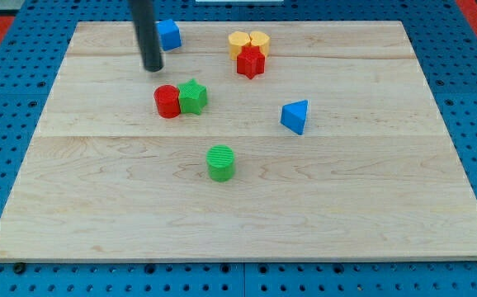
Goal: Separate the red circle and green star
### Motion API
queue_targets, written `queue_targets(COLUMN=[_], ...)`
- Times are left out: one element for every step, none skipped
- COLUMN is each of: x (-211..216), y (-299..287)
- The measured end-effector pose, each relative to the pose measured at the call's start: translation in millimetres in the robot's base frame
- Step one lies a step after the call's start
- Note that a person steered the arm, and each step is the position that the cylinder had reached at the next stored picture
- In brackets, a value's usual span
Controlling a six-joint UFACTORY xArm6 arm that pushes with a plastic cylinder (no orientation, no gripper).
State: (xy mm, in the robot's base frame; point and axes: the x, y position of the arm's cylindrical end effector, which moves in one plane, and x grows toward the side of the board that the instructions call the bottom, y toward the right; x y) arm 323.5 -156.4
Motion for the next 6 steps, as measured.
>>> queue_targets(x=[55.2, 96.8, 97.0, 86.7, 83.5, 83.5], y=[-28.2, 0.8, 62.2, 68.6, 39.2, 24.5])
